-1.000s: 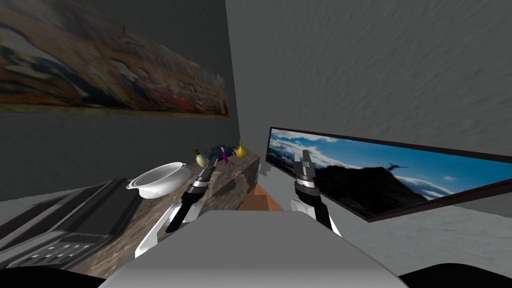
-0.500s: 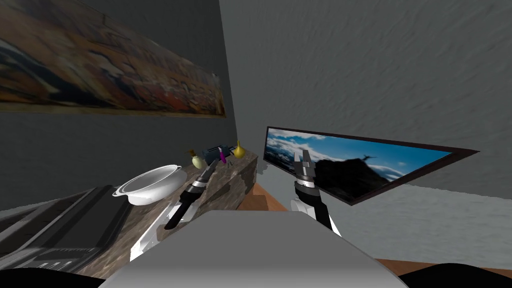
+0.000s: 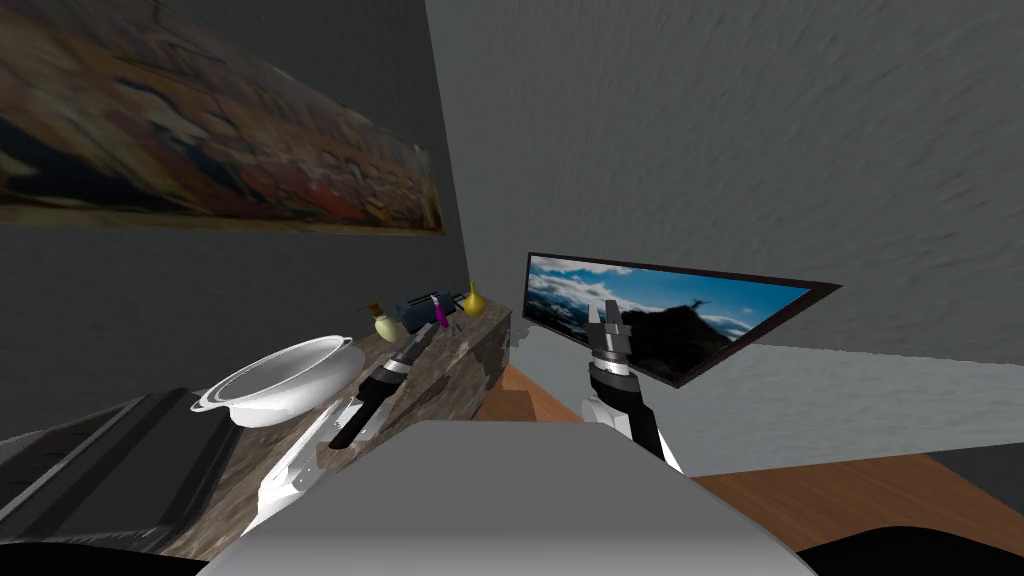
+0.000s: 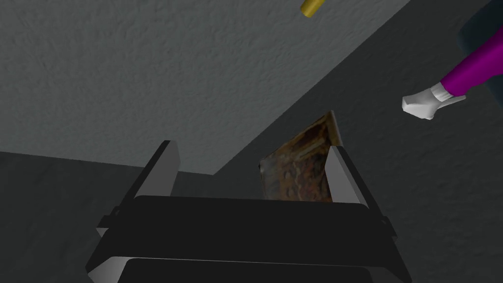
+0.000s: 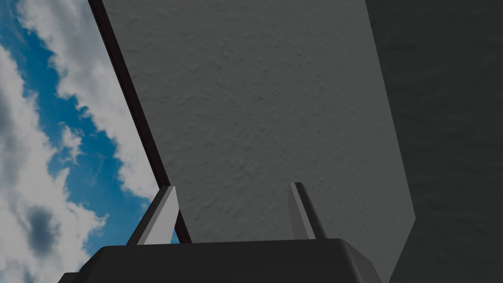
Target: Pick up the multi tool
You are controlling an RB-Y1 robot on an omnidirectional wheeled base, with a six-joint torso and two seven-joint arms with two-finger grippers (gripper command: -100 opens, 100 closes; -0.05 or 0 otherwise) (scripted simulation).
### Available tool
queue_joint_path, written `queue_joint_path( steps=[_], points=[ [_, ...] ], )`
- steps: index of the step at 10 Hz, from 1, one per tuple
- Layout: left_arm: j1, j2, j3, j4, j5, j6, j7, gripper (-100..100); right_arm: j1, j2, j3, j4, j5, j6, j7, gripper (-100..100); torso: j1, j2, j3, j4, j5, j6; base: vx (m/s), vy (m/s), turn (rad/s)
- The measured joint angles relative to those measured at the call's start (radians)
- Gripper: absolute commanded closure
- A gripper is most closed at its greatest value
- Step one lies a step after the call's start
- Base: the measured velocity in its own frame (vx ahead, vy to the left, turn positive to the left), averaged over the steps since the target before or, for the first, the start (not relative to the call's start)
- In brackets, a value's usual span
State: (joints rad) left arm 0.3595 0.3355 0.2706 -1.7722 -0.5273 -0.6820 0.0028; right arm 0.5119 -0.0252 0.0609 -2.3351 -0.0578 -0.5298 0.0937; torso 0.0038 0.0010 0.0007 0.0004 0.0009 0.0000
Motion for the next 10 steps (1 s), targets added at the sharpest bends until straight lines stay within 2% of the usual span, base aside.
queue_joint_path(
  steps=[4, 10],
  points=[
    [-0.038, 0.026, 0.026, 0.090, -0.085, -0.019, -0.021, -100, 0.000, 0.000, 0.000, 0.000, 0.000, 0.000, 0.000, 0, 0.000, -0.001, -0.001, 0.000, 0.000, 0.000, -0.021, 0.045, -0.127],
    [-0.125, 0.064, 0.072, 0.266, -0.235, -0.065, -0.062, -100, 0.000, 0.000, 0.000, 0.000, 0.000, 0.000, 0.000, 0, 0.001, -0.001, -0.001, 0.000, 0.000, -0.001, -0.022, 0.057, -0.115]
  ],
)
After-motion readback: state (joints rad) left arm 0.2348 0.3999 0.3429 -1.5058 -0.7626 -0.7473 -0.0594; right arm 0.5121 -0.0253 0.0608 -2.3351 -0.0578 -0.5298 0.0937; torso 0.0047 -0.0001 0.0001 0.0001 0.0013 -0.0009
